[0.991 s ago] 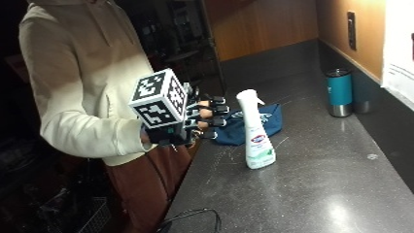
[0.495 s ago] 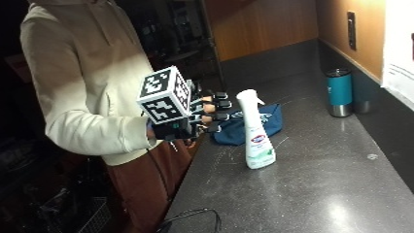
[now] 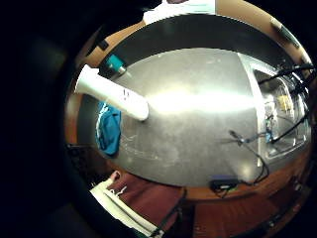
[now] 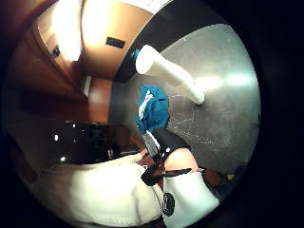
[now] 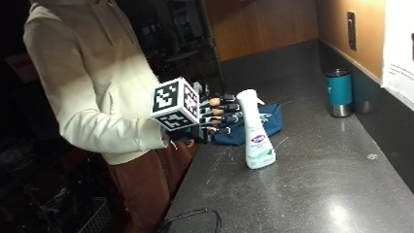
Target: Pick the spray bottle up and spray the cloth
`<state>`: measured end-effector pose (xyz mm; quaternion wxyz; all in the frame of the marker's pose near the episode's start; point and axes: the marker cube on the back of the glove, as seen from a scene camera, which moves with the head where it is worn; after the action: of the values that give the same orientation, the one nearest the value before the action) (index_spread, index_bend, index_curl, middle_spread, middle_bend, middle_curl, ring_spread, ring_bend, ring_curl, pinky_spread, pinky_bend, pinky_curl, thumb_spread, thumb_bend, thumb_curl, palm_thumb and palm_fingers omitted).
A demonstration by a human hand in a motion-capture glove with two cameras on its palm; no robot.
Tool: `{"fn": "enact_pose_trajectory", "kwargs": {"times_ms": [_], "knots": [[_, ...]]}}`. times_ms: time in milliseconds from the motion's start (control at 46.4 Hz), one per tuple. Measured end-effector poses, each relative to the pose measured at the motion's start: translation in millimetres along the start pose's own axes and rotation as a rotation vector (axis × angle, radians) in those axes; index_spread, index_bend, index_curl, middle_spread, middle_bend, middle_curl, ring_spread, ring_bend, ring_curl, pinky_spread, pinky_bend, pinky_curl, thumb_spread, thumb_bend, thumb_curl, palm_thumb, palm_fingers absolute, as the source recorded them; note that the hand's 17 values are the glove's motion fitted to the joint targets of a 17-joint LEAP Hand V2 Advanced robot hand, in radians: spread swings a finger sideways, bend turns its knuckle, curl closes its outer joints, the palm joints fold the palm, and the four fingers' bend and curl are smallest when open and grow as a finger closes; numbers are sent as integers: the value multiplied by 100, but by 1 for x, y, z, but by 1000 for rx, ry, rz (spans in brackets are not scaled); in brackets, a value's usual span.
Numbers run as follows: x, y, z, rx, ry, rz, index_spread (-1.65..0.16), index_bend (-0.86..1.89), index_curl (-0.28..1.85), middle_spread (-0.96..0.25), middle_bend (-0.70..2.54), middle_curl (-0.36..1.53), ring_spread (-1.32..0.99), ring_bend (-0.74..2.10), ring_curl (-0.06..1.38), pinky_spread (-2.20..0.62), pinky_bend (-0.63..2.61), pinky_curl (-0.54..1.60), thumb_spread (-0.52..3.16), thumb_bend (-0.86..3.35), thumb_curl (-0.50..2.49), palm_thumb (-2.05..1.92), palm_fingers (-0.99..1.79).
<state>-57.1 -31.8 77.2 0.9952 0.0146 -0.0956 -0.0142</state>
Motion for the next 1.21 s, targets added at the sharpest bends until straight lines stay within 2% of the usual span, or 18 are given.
{"fn": "enact_pose_trajectory", "kwargs": {"times_ms": [689, 1206], "knots": [[-27, -16, 88, 164, -380, 126, -36, 12, 22, -5, 21, 33, 1, 37, 28, 23, 41, 34, 91, -3, 32, 57, 15], [-40, -43, 132, 296, -549, 227, -36, 11, 20, -7, 20, 34, -2, 42, 30, 22, 45, 35, 89, -3, 33, 58, 19]]}}
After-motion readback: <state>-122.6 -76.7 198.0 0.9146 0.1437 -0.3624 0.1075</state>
